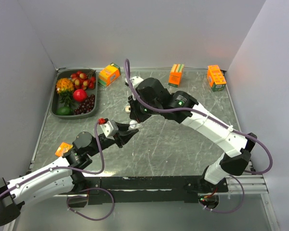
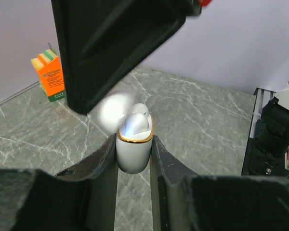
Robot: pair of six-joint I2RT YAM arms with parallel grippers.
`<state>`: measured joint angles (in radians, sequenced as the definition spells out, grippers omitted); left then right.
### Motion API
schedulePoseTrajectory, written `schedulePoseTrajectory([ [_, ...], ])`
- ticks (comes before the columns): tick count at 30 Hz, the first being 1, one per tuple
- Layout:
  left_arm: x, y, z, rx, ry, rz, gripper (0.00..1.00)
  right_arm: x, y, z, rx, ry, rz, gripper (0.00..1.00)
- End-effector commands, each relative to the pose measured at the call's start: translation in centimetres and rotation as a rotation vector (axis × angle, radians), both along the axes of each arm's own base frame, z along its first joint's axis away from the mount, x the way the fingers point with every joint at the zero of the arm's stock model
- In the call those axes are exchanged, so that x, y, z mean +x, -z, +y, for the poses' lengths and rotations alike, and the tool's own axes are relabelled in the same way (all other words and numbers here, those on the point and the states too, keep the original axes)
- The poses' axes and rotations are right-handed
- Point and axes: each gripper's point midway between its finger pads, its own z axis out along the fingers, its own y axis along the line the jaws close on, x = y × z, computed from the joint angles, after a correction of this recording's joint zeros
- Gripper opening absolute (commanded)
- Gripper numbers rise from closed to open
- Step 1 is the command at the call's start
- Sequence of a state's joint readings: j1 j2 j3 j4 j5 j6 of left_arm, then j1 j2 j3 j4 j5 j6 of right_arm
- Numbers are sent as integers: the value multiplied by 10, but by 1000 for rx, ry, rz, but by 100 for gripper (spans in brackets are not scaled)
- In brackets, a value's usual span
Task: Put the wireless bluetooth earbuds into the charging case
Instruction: Close the charging case, then place the charging case at the center of the board.
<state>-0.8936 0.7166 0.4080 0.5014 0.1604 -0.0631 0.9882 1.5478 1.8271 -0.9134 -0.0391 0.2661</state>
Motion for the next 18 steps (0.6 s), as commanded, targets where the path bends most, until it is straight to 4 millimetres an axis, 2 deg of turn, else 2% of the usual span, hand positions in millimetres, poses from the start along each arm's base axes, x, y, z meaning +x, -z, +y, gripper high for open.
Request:
schedulePoseTrajectory([
  [1, -4, -23, 3, -52, 2, -54, 1, -10, -3, -4, 35, -4, 26, 0],
  [4, -3, -26, 3, -61, -2, -57, 1, -13, 2, -5, 32, 0, 32, 0],
  [10, -1, -27, 3, -72, -9, -44, 1, -14, -6, -12, 61, 32, 6, 0],
  [13, 1, -21, 0, -69, -11, -7, 1, -3, -21, -23, 105, 126, -51, 0],
  [14, 4, -19, 0, -71, -24, 15, 1, 0, -39, -34, 153, 169, -102, 0],
  [15, 6, -18, -1, -87, -29, 56, 1, 3, -46, -42, 179, 212, -126, 9],
  [16, 10, -10, -3, -78, -41, 102, 1, 4, -57, -56, 214, 248, -159, 13],
  [17, 14, -11, -4, -87, -56, 134, 1, 12, -66, -65, 235, 304, -199, 16],
  [18, 16, -8, -8, -98, -51, 200, 1, 14, -68, -73, 242, 331, -212, 24],
])
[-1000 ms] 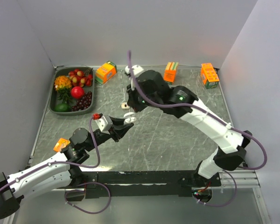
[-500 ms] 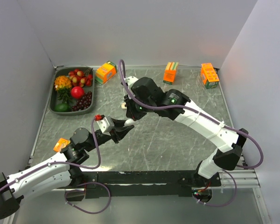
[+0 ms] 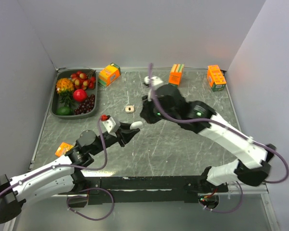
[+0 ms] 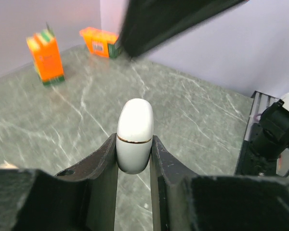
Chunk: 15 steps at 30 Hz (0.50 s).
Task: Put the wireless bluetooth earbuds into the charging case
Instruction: Place the charging case at the center of the board.
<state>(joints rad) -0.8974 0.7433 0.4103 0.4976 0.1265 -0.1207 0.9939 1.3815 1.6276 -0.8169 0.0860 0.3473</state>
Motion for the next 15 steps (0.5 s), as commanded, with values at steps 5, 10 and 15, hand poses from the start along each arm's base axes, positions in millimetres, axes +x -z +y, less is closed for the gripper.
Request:
schedulePoseTrajectory([
  [5, 52, 44, -48, 43, -41, 570, 1, 24, -50, -70, 165, 284, -162, 25],
  [10, 92, 117, -92, 85, 31, 939, 1, 16, -28, -92, 192, 344, -156, 28],
  [15, 160, 162, -108, 78, -90, 1097, 1, 8, -8, -106, 165, 359, -136, 29],
])
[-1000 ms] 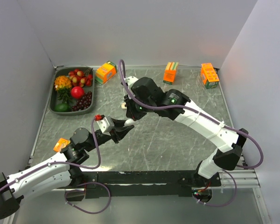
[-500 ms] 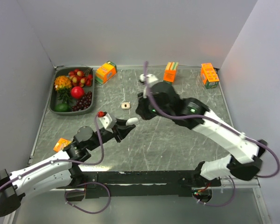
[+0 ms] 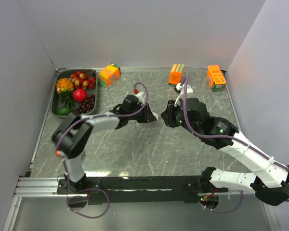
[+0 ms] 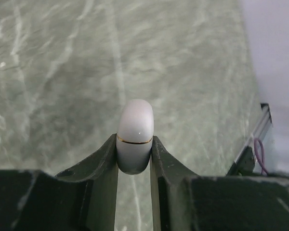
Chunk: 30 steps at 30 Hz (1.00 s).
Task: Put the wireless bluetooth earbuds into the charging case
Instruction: Place the charging case at the center of the board.
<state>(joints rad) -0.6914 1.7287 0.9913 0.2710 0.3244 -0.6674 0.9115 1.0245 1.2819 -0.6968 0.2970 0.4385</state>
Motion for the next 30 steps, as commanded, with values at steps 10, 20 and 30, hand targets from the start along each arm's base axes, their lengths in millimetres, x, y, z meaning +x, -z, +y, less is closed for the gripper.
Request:
schedulePoseTrajectory([
  [10, 97, 67, -12, 71, -156, 276, 1, -6, 6, -20, 32, 30, -29, 30],
  [20, 97, 100, 3, 113, -164, 375, 24, -4, 15, -21, 21, 22, -23, 30],
  [30, 83, 103, 13, 131, -156, 387, 55, -2, 14, -21, 29, 35, -18, 30],
])
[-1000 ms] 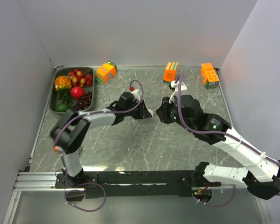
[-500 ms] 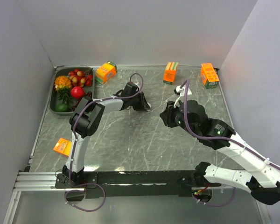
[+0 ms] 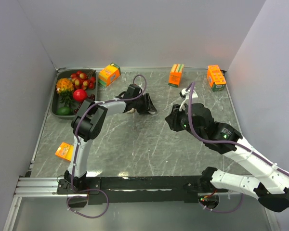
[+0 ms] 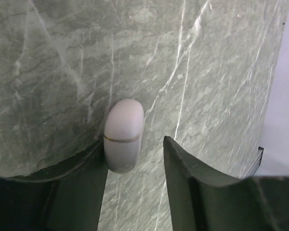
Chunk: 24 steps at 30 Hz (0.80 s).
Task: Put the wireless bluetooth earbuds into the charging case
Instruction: Place the charging case at the center of the board, then reset both arms
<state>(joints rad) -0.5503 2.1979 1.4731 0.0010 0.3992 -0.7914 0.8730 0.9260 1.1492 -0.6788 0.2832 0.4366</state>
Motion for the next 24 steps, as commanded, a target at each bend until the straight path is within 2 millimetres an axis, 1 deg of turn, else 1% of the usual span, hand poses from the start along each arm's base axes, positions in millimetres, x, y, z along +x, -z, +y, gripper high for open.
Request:
schedulePoseTrajectory([
  [1, -20, 24, 16, 69, -1, 69, 57, 4, -11, 1, 37, 12, -31, 30],
  [3, -22, 22, 18, 71, -3, 67, 59, 4, -13, 0, 40, 15, -33, 30],
  [4, -24, 24, 20, 76, -3, 72, 67, 4, -13, -1, 42, 16, -34, 31],
  [5, -25, 21, 20, 73, -3, 67, 68, 4, -13, -1, 43, 20, -33, 31],
  [7, -30, 24, 24, 79, -4, 76, 69, 4, -13, -2, 42, 23, -32, 30],
  [8, -30, 20, 25, 80, -7, 70, 69, 4, -12, -3, 41, 24, -30, 31],
  [10, -36, 21, 31, 90, -5, 73, 69, 4, -12, -3, 45, 27, -29, 31],
  [11, -37, 16, 32, 91, -5, 61, 69, 3, -12, -2, 46, 22, -30, 31],
  [12, -42, 20, 36, 102, -6, 69, 69, 3, -12, -2, 50, 20, -29, 31],
  [13, -44, 18, 37, 108, -5, 63, 69, 2, -12, -2, 53, 19, -28, 31],
  [14, -45, 12, 39, 108, -9, 54, 69, 2, -11, -2, 57, 21, -28, 31],
  [16, -50, 13, 46, 123, -15, 55, 69, 1, -10, -2, 65, 22, -22, 30],
  [17, -51, 6, 47, 120, -17, 44, 69, 0, -10, -2, 67, 19, -24, 30],
  [19, -55, 5, 52, 132, -22, 42, 70, -1, -8, -2, 72, 17, -19, 31],
  [20, -57, -2, 54, 132, -27, 38, 69, -2, -8, -2, 76, 16, -21, 31],
  [22, -62, -11, 58, 159, -30, 24, 69, -2, -8, -3, 77, 18, -25, 31],
  [23, -64, -33, 59, 163, -31, -21, 69, -2, -9, -5, 75, 21, -28, 31],
  [24, -73, -38, 66, 210, -18, -41, 69, -2, -10, -5, 72, 16, -35, 31],
])
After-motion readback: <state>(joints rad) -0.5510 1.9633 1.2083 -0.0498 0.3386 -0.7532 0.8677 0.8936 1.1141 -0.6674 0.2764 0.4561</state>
